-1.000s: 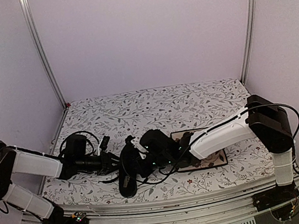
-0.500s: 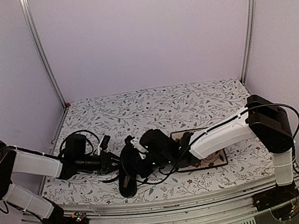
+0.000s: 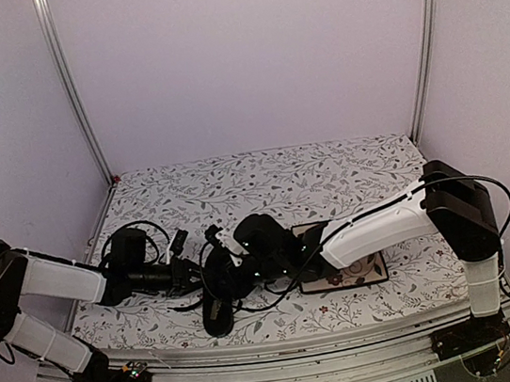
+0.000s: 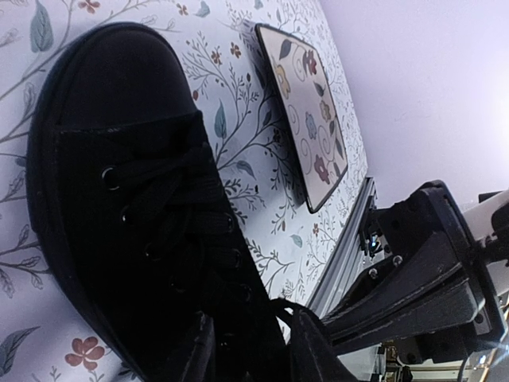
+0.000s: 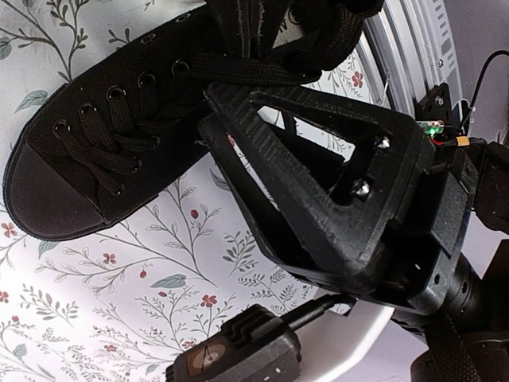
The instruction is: Tie the shoes
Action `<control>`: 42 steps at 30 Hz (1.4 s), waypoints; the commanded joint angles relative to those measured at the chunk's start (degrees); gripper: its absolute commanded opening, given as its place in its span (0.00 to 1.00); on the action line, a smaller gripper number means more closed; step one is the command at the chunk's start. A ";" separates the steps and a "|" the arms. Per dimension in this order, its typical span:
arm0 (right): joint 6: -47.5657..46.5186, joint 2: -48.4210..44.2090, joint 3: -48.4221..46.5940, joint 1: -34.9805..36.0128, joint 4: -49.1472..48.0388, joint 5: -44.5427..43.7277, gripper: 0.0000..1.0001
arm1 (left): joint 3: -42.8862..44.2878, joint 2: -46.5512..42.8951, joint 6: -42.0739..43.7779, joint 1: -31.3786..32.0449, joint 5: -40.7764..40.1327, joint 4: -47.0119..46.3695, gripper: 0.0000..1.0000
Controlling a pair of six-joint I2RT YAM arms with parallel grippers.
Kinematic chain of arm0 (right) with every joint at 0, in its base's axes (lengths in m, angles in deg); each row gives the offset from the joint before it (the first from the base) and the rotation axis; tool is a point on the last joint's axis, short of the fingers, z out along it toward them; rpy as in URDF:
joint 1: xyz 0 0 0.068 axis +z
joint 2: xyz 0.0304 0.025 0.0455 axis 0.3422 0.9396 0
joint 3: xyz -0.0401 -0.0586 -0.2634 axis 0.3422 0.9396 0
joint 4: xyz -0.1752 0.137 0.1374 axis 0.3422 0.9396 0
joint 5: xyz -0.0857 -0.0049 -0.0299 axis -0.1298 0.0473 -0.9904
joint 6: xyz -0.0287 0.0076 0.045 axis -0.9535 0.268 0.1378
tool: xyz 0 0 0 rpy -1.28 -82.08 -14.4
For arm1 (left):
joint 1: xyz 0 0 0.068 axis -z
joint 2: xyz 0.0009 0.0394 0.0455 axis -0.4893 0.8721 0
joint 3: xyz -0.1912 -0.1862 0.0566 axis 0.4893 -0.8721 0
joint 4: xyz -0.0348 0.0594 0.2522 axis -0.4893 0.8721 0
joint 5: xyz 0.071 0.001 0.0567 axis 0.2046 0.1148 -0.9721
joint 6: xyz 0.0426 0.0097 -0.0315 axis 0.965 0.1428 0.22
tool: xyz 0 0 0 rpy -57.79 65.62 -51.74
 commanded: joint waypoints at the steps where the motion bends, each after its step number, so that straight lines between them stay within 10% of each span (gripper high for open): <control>1: -0.47 1.77 -1.78 0.15 -0.87 0.49 0.02 | 0.72 0.17 1.50 -0.64 1.49 -1.41 0.31; 28: 0.55 3.23 -3.05 0.16 0.03 0.15 0.02 | -0.81 3.24 1.54 -0.64 6.81 -7.71 0.21; 42: 0.68 2.87 -2.84 0.15 -0.05 -0.49 0.02 | -2.12 3.40 0.50 -0.64 6.00 -7.76 0.00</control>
